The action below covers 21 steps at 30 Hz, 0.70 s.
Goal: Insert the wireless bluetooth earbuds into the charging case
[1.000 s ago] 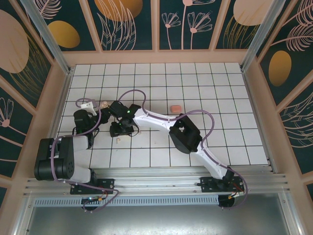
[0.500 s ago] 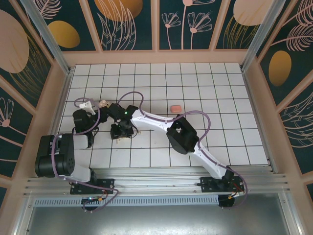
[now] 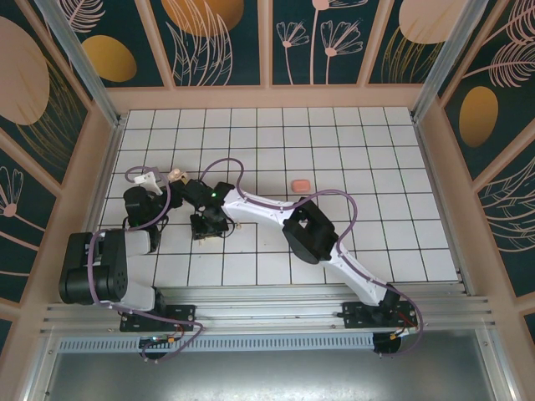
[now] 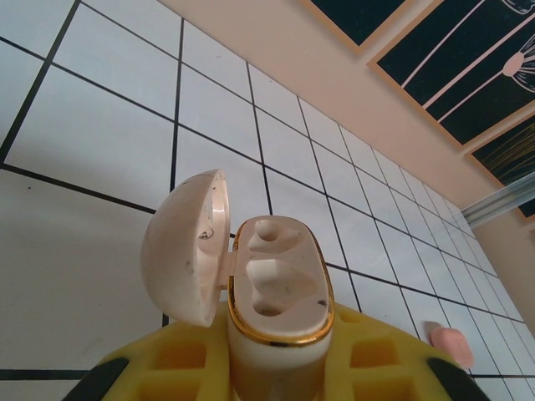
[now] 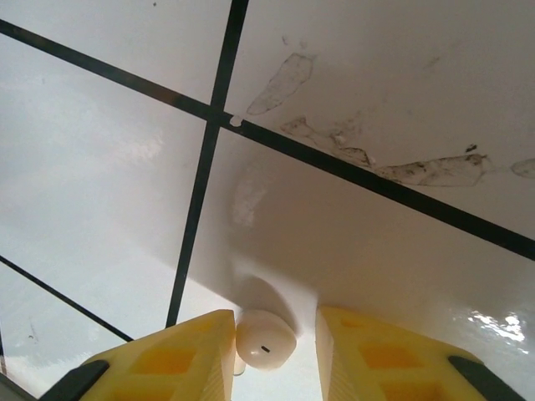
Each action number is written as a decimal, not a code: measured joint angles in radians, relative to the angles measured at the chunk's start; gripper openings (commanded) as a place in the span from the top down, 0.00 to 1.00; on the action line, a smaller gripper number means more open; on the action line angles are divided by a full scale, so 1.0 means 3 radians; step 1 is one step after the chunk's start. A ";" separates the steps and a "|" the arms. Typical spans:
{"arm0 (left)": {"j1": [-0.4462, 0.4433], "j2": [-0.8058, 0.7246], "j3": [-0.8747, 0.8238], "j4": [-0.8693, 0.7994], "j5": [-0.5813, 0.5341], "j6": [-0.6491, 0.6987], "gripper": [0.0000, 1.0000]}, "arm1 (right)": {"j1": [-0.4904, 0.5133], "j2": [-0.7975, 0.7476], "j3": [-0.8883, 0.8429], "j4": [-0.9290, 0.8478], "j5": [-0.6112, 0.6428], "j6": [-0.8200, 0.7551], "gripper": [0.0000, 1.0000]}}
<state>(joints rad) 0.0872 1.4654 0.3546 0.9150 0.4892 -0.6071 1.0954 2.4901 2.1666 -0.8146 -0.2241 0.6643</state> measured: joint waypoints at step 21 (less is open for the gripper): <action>0.0000 -0.0252 0.0092 -0.0440 0.0041 0.0139 0.87 | 0.0029 -0.1015 -0.1611 0.0271 0.0394 -0.0425 0.77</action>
<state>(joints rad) 0.0872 1.3899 0.3820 0.7830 0.5014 -0.5655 1.1042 2.1857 1.6833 -0.7334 -0.1059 0.5369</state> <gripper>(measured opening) 0.207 0.228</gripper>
